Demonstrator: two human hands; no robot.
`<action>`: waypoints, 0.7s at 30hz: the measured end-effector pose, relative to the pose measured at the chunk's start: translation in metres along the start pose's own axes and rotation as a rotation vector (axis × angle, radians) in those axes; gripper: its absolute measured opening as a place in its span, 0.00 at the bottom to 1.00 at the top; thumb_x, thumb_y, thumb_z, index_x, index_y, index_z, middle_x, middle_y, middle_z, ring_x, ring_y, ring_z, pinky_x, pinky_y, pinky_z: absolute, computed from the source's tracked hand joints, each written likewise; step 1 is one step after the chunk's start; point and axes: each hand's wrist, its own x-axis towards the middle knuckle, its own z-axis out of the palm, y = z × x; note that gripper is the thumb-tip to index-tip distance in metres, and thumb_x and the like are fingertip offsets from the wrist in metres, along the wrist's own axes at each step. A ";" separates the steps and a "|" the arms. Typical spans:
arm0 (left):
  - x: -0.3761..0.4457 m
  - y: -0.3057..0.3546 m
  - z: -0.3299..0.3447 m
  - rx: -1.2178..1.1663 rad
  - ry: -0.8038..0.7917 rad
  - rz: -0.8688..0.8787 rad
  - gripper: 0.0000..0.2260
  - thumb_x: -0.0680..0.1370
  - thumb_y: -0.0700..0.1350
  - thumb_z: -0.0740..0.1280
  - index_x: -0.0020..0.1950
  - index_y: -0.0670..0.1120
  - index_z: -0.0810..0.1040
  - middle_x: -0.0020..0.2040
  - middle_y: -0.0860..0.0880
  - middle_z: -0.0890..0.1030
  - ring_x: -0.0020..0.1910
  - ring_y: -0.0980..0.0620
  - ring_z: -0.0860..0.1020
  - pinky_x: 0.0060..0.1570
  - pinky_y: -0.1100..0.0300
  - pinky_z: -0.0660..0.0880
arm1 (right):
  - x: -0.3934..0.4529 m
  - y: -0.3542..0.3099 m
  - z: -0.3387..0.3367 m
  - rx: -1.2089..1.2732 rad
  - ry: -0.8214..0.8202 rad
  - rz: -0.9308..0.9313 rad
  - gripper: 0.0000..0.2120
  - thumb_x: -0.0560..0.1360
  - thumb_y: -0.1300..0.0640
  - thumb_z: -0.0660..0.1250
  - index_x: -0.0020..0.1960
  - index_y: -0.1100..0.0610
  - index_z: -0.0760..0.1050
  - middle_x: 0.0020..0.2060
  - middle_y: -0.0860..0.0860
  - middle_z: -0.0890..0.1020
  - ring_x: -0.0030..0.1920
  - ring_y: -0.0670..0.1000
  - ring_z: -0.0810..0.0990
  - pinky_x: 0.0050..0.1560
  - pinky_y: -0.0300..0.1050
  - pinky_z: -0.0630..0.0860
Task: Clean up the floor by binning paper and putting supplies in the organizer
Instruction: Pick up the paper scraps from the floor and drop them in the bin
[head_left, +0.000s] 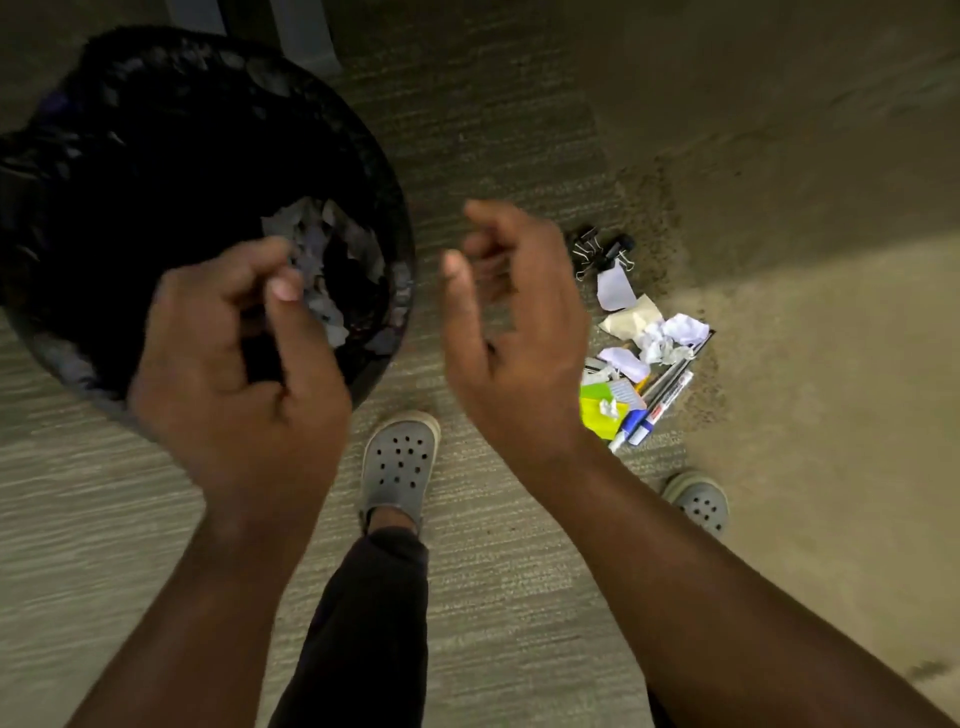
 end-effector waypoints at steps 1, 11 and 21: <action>-0.009 0.016 0.010 -0.013 -0.016 0.090 0.07 0.82 0.43 0.62 0.58 0.45 0.78 0.49 0.47 0.81 0.47 0.57 0.78 0.49 0.65 0.76 | -0.007 0.018 -0.016 -0.018 0.017 0.061 0.11 0.78 0.63 0.65 0.59 0.63 0.73 0.45 0.57 0.78 0.45 0.56 0.78 0.45 0.53 0.76; -0.087 0.041 0.198 0.004 -0.866 -0.065 0.22 0.76 0.39 0.67 0.70 0.44 0.72 0.64 0.43 0.74 0.62 0.45 0.74 0.61 0.52 0.72 | -0.064 0.255 -0.146 -0.613 -0.341 0.774 0.21 0.72 0.58 0.71 0.62 0.63 0.72 0.61 0.63 0.72 0.60 0.64 0.73 0.59 0.51 0.69; -0.106 -0.002 0.373 0.300 -1.107 0.309 0.32 0.75 0.50 0.70 0.77 0.51 0.61 0.77 0.43 0.60 0.71 0.39 0.68 0.67 0.50 0.68 | -0.035 0.350 -0.135 -0.776 -0.590 0.609 0.41 0.64 0.38 0.76 0.68 0.57 0.65 0.65 0.60 0.66 0.61 0.61 0.72 0.57 0.53 0.74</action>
